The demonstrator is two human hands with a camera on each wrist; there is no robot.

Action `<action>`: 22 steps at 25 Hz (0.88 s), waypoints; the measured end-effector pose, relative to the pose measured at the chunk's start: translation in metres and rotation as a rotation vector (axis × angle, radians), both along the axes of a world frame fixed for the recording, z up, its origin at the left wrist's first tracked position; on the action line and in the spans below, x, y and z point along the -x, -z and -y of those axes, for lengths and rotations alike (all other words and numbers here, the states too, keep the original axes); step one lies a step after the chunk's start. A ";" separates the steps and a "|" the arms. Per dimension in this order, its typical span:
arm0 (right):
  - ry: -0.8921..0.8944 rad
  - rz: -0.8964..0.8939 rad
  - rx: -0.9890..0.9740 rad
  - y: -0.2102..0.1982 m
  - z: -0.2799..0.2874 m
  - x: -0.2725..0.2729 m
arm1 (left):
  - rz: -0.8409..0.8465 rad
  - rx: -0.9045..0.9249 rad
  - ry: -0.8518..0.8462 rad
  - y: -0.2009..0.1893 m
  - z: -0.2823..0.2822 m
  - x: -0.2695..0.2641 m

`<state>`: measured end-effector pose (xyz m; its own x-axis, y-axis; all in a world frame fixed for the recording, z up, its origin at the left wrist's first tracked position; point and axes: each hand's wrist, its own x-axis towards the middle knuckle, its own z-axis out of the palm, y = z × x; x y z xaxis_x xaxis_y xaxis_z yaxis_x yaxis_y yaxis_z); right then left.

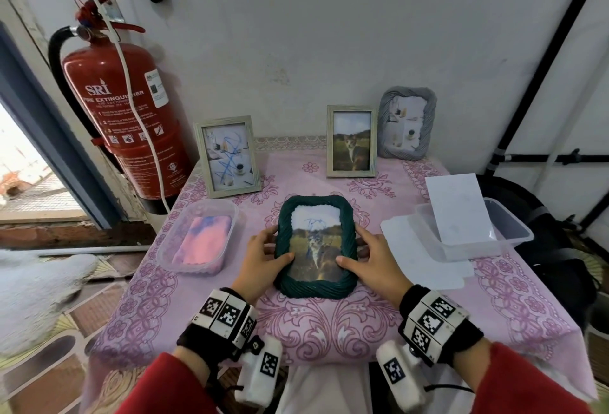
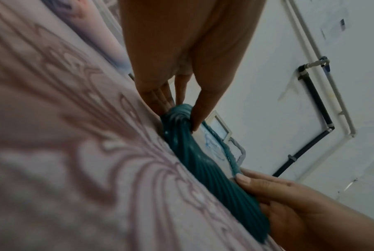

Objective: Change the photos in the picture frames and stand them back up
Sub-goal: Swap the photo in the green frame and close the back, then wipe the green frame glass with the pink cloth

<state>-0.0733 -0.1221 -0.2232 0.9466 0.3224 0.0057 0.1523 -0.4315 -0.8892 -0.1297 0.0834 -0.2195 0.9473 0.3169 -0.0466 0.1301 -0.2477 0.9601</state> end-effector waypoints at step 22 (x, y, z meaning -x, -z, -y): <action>-0.039 0.071 0.156 0.009 0.010 -0.003 | 0.130 -0.492 -0.121 -0.059 -0.077 0.013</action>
<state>-0.0705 -0.1318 -0.2324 0.9323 0.3611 0.0191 0.2317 -0.5559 -0.7983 -0.1431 0.1606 -0.1610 0.8907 0.3793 0.2506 0.0736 -0.6643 0.7439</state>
